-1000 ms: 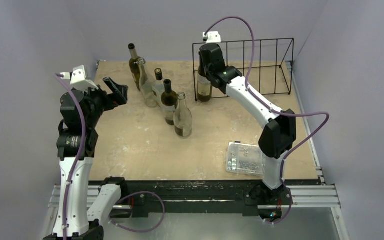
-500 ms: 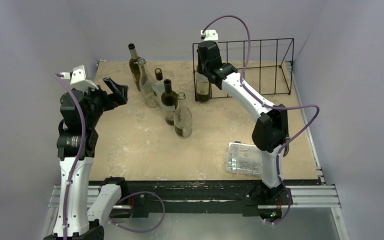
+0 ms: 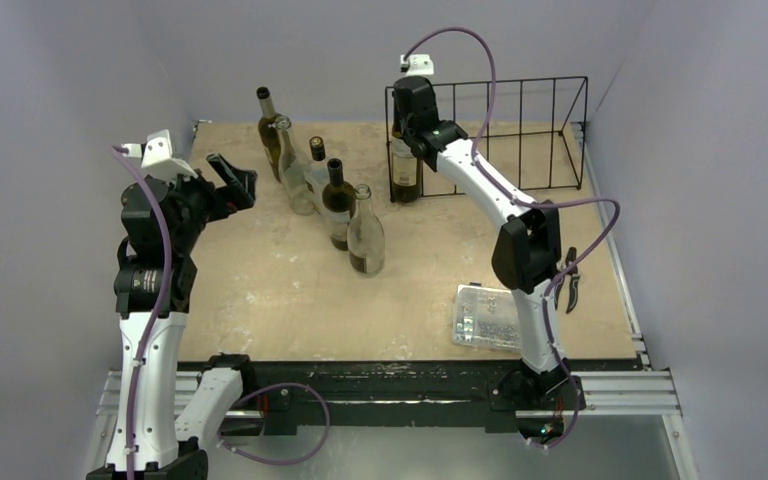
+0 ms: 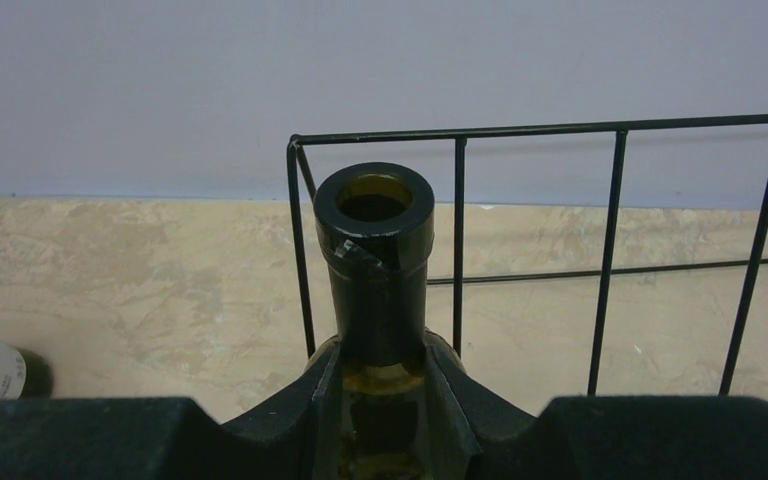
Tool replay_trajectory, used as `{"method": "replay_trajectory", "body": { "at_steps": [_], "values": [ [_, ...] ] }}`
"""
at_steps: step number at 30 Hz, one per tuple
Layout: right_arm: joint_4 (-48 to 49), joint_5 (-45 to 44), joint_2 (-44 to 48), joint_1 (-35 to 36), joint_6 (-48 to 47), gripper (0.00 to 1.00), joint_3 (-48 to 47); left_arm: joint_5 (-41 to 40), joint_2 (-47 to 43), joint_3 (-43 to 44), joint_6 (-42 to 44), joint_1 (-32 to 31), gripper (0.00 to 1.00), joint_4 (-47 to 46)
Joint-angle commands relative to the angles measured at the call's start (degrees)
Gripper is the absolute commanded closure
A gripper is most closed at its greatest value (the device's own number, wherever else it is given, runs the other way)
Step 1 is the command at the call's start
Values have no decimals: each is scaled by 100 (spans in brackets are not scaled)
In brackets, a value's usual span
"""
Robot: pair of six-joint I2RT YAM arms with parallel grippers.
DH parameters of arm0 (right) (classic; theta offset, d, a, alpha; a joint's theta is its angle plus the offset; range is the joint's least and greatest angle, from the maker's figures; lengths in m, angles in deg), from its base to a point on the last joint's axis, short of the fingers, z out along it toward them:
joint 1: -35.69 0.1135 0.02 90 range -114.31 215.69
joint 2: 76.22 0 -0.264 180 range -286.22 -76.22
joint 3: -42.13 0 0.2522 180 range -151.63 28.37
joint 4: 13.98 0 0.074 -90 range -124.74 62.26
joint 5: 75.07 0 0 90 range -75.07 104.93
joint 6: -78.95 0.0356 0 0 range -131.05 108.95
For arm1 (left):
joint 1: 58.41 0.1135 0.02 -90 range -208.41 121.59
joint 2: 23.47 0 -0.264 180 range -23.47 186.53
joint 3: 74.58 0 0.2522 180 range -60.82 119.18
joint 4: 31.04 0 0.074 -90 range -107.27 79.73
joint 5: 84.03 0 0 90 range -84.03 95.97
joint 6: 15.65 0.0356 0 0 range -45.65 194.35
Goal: Put the wine bottle on the wine rack
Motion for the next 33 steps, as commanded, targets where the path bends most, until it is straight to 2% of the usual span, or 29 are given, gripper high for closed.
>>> {"method": "replay_trajectory", "body": {
  "at_steps": [1, 18, 30, 33],
  "values": [
    [249, 28, -225, -73, -13, 78, -482, 68, 28, 28, -80, 85, 7, -218],
    [762, 162, -924, -122, -423, 67, -1011, -4, 19, 34, -45, 113, 7, -200],
    [907, 62, -1260, -117, -573, 53, -1190, -3, 10, 29, -54, 125, 7, -201],
    [834, 33, -1255, -121, -599, 47, -1251, -6, 10, 33, -54, 129, 7, -203]
  ]
}}
